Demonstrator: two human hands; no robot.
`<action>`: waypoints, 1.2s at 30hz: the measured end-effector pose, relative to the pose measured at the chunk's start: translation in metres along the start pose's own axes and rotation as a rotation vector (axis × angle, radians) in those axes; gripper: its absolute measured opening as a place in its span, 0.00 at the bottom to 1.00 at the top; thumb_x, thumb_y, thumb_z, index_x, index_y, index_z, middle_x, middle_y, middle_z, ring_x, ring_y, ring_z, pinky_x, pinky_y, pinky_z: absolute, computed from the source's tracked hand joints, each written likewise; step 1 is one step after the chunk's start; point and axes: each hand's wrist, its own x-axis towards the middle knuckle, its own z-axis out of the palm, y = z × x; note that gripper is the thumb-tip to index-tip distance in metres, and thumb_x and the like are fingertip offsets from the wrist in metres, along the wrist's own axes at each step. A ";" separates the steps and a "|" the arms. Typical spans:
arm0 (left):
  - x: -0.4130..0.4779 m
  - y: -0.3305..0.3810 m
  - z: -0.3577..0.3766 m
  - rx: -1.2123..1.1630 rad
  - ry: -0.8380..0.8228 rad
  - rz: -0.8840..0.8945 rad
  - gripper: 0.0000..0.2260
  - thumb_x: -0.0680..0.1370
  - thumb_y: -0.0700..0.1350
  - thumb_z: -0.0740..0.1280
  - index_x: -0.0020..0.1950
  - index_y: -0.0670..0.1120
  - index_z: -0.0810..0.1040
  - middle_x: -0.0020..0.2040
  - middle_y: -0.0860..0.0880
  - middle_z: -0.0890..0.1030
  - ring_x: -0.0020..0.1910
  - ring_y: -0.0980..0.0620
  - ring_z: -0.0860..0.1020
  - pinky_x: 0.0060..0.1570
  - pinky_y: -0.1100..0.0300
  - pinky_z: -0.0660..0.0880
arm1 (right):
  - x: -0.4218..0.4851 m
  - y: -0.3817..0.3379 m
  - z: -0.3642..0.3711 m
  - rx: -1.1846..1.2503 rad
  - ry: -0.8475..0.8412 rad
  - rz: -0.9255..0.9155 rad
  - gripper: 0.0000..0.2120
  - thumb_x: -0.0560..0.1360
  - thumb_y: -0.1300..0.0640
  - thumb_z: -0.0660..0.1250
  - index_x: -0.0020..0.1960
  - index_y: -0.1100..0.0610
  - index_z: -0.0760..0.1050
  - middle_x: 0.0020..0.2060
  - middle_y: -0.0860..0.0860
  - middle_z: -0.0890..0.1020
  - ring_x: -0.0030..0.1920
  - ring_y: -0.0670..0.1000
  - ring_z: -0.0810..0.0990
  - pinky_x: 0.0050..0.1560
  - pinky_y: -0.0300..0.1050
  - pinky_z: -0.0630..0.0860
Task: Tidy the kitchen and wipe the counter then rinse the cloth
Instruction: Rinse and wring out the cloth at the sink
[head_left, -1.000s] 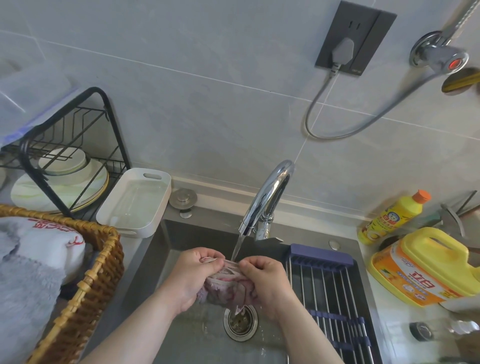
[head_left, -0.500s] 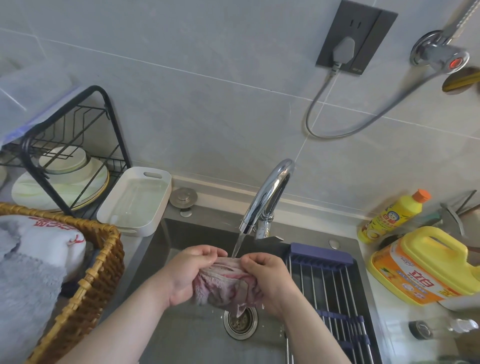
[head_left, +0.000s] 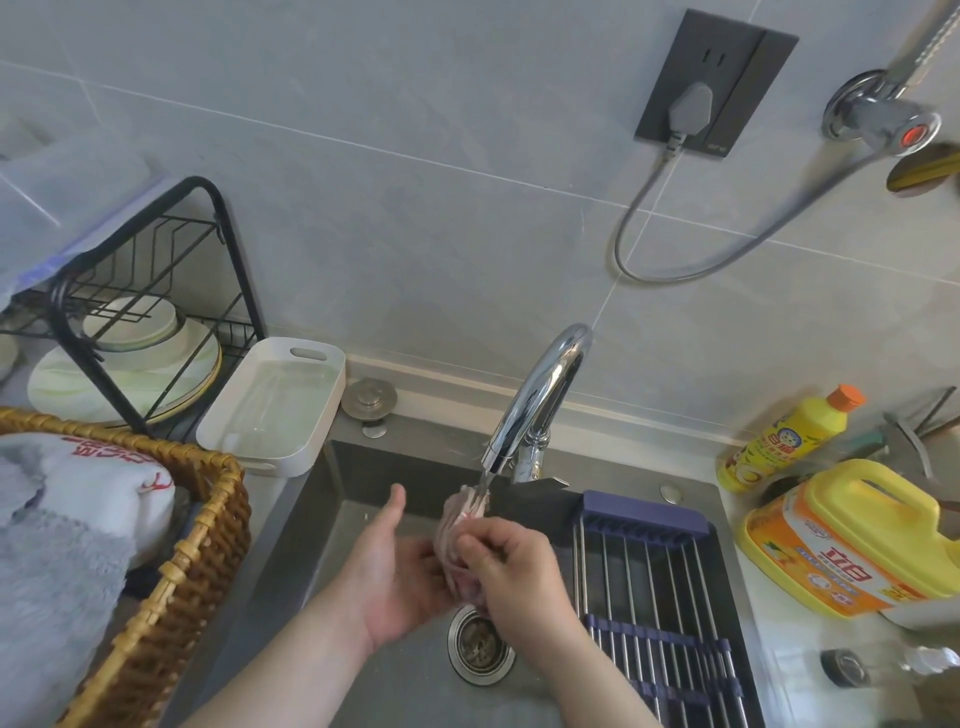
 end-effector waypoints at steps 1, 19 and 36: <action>0.000 0.000 0.003 -0.006 -0.050 0.042 0.26 0.76 0.60 0.61 0.51 0.37 0.80 0.50 0.37 0.79 0.48 0.41 0.80 0.47 0.51 0.76 | -0.003 0.001 0.003 -0.073 -0.048 -0.052 0.13 0.76 0.68 0.67 0.39 0.53 0.82 0.27 0.42 0.79 0.28 0.40 0.74 0.33 0.33 0.71; -0.007 -0.011 -0.006 -0.084 -0.132 0.088 0.26 0.78 0.54 0.56 0.69 0.39 0.74 0.68 0.36 0.75 0.68 0.38 0.72 0.66 0.45 0.69 | 0.012 0.022 0.013 -0.284 0.173 -0.037 0.06 0.77 0.53 0.69 0.48 0.45 0.85 0.44 0.43 0.78 0.47 0.41 0.78 0.49 0.30 0.70; -0.001 0.016 0.011 0.273 0.208 0.170 0.23 0.82 0.55 0.59 0.56 0.36 0.81 0.51 0.35 0.84 0.47 0.38 0.84 0.52 0.47 0.76 | 0.040 0.012 0.002 0.444 0.061 0.374 0.06 0.78 0.65 0.67 0.50 0.65 0.82 0.44 0.63 0.85 0.43 0.61 0.84 0.49 0.55 0.81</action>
